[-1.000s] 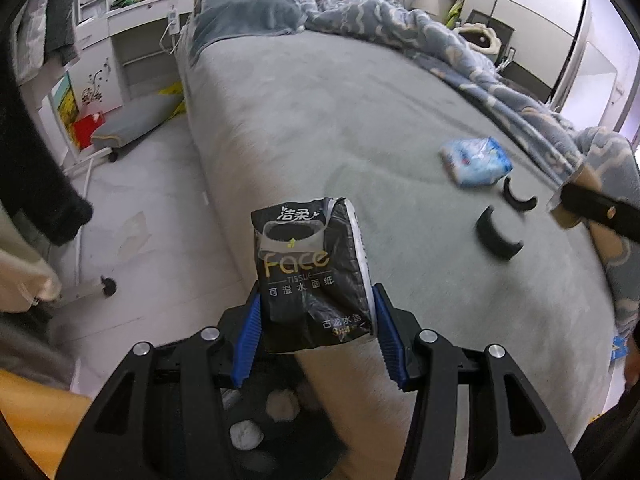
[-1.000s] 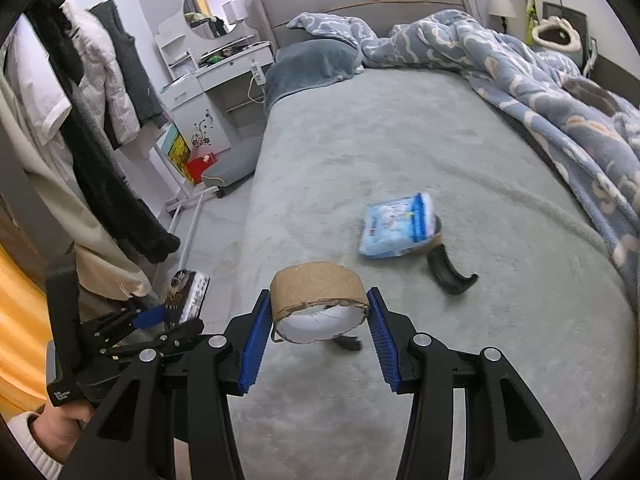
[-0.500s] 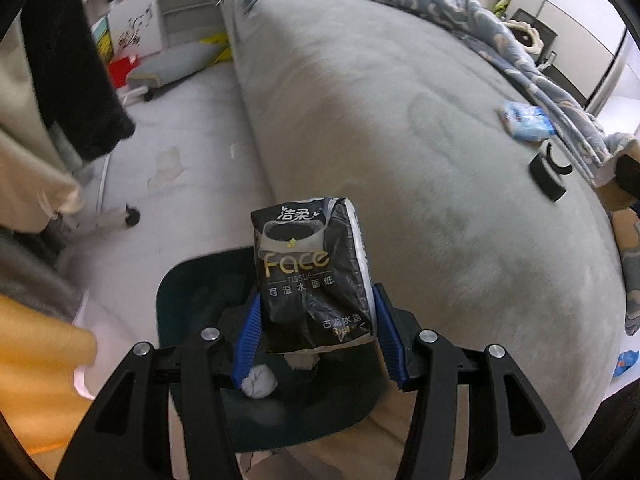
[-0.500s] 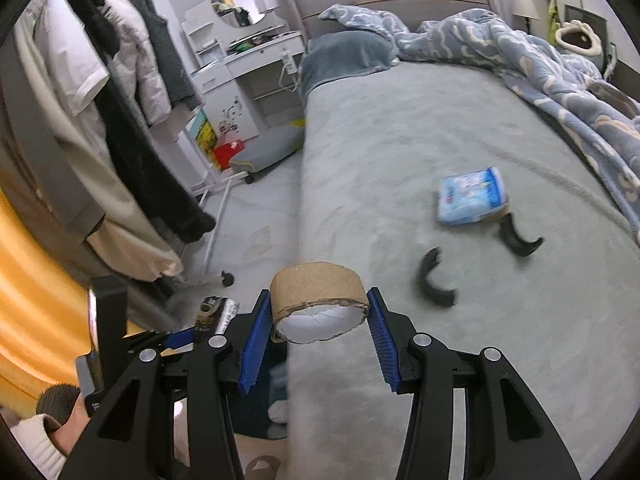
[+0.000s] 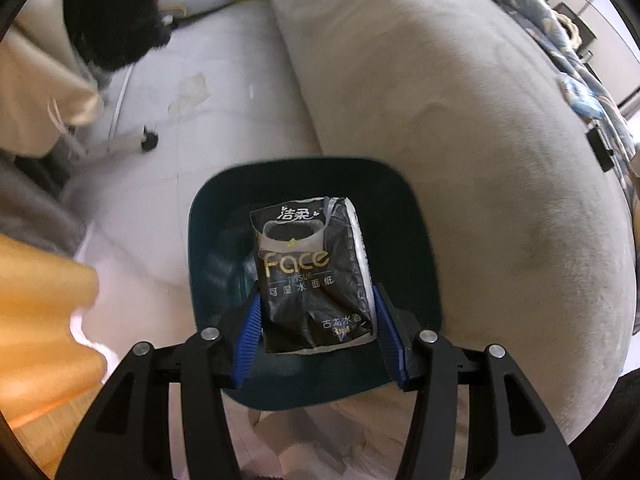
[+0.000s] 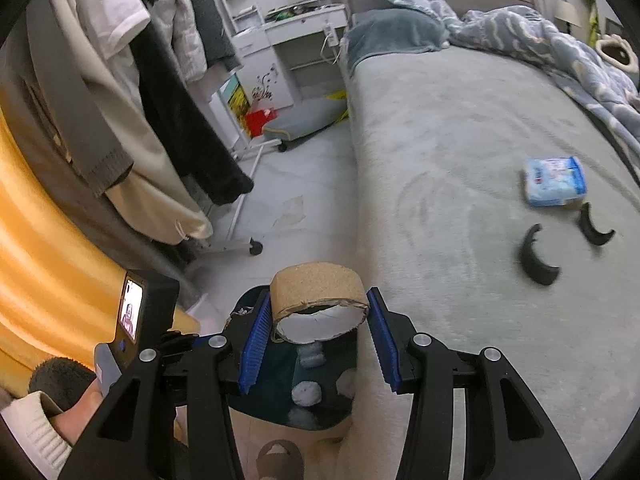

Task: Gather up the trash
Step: 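Carry the tissue pack in the left tool and tape roll in the right tool to the bin, then open the left tool to drop the tissue pack into the bin, then open the right tool over the bin to drop the tape roll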

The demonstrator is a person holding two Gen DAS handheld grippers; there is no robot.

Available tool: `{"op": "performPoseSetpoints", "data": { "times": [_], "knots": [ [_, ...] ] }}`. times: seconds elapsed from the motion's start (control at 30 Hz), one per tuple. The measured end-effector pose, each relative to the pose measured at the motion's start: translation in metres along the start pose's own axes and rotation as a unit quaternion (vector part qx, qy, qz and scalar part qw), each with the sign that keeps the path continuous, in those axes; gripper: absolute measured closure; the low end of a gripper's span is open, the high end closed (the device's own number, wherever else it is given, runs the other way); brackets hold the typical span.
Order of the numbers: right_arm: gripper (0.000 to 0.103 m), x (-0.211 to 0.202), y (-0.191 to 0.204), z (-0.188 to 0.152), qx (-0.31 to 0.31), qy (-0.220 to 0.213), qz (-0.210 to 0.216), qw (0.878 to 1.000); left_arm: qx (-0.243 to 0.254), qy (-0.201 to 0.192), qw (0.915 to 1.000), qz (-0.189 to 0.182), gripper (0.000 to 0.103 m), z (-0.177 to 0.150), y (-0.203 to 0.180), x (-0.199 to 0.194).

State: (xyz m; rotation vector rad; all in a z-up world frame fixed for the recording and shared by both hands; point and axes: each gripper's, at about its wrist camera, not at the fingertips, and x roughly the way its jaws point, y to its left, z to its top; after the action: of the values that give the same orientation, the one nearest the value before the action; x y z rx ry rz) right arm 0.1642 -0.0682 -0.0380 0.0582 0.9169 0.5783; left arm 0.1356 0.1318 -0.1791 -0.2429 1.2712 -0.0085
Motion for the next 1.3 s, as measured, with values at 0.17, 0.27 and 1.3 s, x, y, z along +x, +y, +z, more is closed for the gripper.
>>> {"op": "performPoseSetpoints", "data": {
  "times": [0.17, 0.27, 1.3],
  "knots": [
    [0.054, 0.018, 0.015, -0.001, -0.015, 0.018, 0.007, 1.000, -0.012, 0.032, 0.9994, -0.003, 0.047, -0.006, 0.018, 0.014],
    [0.054, 0.026, 0.022, -0.003, -0.023, 0.025, 0.009, 0.999, -0.019, 0.046, 0.9987, 0.000, 0.044, -0.009, 0.027, 0.020],
    [0.054, 0.139, 0.050, -0.046, -0.081, 0.176, -0.019, 0.981, -0.047, -0.036, 0.9982, -0.007, 0.035, -0.016, 0.091, -0.032]
  ]
}}
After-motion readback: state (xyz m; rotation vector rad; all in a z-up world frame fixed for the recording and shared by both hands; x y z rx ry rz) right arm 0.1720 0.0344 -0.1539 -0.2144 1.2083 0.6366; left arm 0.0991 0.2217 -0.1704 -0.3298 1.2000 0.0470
